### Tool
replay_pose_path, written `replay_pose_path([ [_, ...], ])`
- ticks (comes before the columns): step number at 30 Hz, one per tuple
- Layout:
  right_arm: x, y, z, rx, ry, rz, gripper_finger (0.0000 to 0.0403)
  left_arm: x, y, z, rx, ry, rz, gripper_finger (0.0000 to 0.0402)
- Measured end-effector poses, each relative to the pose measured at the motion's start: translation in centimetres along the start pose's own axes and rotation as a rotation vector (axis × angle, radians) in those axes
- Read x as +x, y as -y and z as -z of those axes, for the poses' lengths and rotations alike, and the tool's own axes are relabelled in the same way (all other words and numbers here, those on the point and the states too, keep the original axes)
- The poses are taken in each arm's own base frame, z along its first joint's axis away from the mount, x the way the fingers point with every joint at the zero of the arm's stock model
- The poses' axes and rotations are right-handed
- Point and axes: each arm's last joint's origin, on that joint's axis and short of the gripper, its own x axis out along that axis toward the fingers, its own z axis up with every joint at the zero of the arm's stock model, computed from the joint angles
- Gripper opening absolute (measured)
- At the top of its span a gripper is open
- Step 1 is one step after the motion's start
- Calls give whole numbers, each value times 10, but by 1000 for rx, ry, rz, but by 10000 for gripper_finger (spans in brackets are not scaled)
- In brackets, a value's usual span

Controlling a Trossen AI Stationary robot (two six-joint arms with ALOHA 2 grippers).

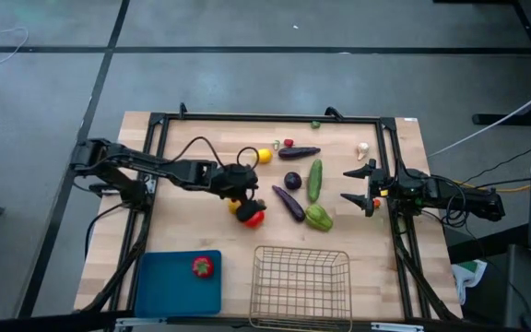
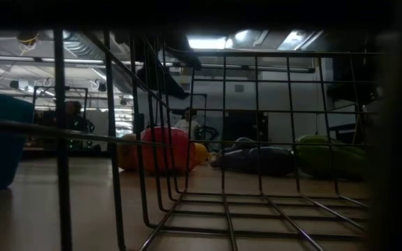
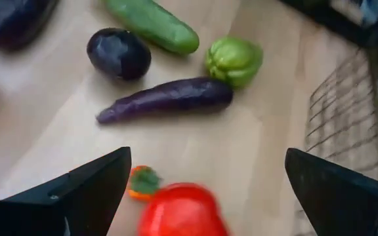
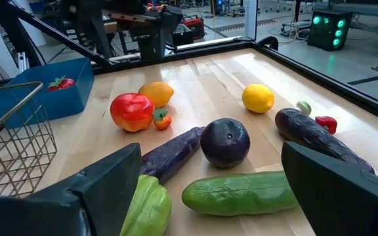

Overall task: Sort produce into baskets
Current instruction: Put the tomato into the blue bin

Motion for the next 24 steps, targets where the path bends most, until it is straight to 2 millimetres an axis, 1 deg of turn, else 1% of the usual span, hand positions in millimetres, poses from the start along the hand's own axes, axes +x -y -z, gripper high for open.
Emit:
replay_pose_path([
  [5,0,0,0,0,0,0,365,7,-1,8,163,-66,-18,400],
  [12,0,0,0,0,-1,0,365,19,0,20,282,-150,-31,400],
  [24,0,0,0,0,0,0,365,40,3,40,306,-273,8,400],
])
